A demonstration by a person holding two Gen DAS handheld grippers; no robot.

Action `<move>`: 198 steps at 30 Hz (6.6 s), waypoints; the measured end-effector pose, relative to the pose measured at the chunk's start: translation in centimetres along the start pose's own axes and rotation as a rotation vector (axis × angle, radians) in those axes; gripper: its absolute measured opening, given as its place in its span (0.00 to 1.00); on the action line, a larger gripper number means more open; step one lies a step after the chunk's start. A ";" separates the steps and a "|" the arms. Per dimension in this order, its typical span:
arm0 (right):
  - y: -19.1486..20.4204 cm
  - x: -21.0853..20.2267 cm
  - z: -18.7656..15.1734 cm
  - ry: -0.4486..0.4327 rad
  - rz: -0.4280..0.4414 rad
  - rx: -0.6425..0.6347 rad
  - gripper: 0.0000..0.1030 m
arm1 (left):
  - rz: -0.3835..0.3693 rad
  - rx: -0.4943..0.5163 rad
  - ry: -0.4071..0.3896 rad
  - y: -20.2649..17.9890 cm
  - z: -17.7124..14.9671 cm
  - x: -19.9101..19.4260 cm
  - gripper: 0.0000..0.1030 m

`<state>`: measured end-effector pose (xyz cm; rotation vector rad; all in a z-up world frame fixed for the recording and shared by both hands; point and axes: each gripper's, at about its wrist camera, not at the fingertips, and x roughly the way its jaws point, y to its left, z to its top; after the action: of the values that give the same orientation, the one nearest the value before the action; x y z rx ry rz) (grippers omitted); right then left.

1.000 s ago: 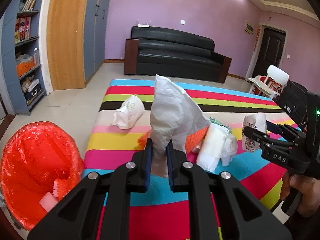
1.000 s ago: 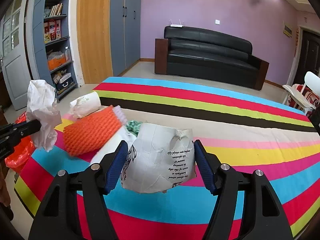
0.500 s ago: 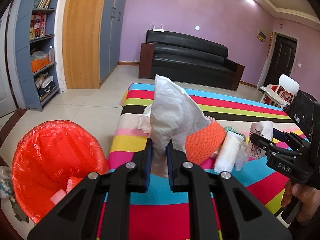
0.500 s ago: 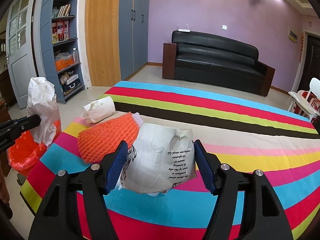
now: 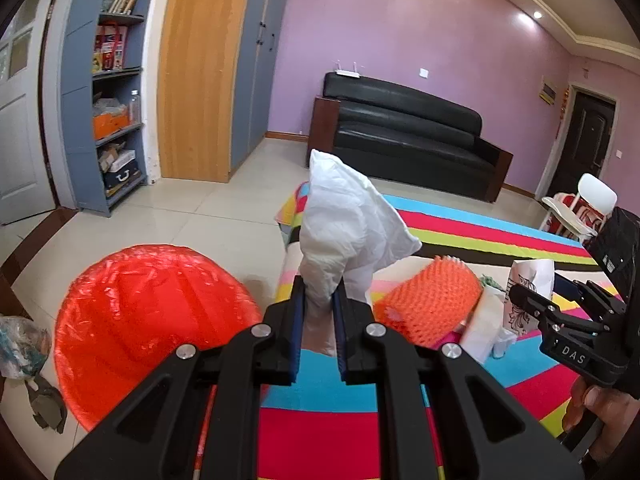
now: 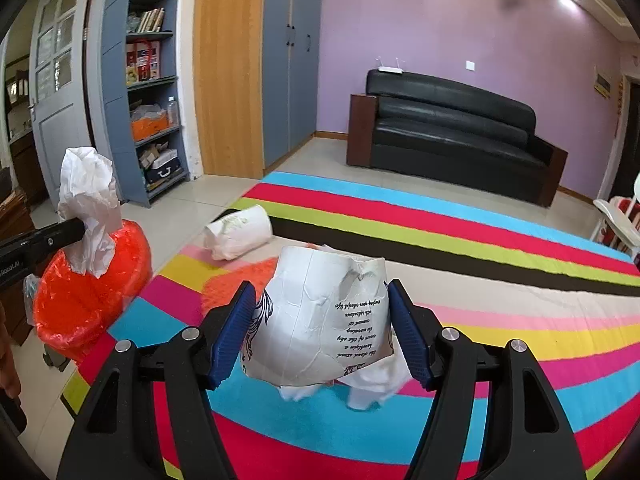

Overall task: Collect trash
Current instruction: 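Carry both bags to the red bin and open the right tool over it, then open the left tool to drop the white plastic bag into the bin, then move both open tools back over the trash on the striped bed, then grasp the orange foam mesh sleeve with the left tool, then grasp the white wrapped packet with the right tool while the left holds the orange mesh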

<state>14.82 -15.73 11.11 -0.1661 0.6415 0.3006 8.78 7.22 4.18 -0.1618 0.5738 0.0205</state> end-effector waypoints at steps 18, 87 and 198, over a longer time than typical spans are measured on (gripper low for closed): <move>10.0 1.2 3.7 -0.021 0.137 -0.070 0.62 | 0.100 -0.110 -0.033 8.0 0.9 -3.4 0.13; 15.5 2.9 5.7 -0.017 0.243 -0.123 0.75 | 0.221 -0.233 -0.052 12.2 2.2 -4.6 0.39; -0.5 6.5 -3.2 0.180 0.019 -0.006 0.34 | -0.103 0.044 0.138 -0.9 -1.3 1.4 0.12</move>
<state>18.12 -15.56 4.67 -0.1945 0.8212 0.3083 9.29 6.13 2.50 -0.1499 0.7025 -0.1036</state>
